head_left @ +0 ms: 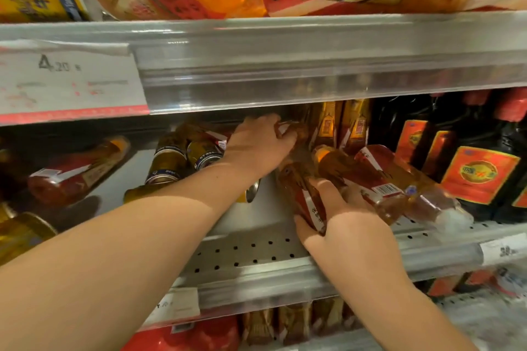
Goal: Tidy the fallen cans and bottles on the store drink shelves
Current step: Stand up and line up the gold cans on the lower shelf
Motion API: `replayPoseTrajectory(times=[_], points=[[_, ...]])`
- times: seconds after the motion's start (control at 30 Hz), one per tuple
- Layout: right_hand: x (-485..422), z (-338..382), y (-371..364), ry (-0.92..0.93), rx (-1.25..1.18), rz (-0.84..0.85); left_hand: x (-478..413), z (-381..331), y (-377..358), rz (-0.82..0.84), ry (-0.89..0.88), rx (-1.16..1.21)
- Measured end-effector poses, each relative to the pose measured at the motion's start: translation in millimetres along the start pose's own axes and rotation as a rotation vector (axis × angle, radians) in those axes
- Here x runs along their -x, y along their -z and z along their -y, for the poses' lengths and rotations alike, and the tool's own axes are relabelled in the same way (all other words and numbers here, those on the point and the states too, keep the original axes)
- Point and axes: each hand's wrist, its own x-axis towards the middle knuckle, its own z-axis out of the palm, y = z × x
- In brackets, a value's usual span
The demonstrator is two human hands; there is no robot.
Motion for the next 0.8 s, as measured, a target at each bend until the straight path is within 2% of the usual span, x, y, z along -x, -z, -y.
replayPoseTrajectory(times=[0.2, 0.33, 0.4, 0.47, 0.63, 0.8], points=[[4.8, 2.1, 5.2, -0.001, -0.011, 0.022, -18.1, 3.3, -7.7, 0.040, 0.004, -0.104], [4.5, -0.9, 5.5, -0.029, 0.000, 0.008, -23.7, 17.5, -16.3, 0.142, 0.021, -0.122], [4.0, 1.0, 3.2, -0.033, -0.017, -0.039, -24.6, 25.7, -22.4, 0.175, 0.059, -0.075], [1.7, 1.7, -4.6, 0.004, -0.039, -0.163, -27.5, 28.3, -26.9, 0.187, 0.065, -0.050], [-9.5, 0.4, -15.9, 0.144, -0.031, -0.347, -34.8, 26.5, -25.7, 0.219, 0.009, -0.062], [-24.6, 0.5, -15.0, 0.129, -0.016, -0.334, -22.5, 38.8, -7.8, 0.190, -0.011, -0.087]])
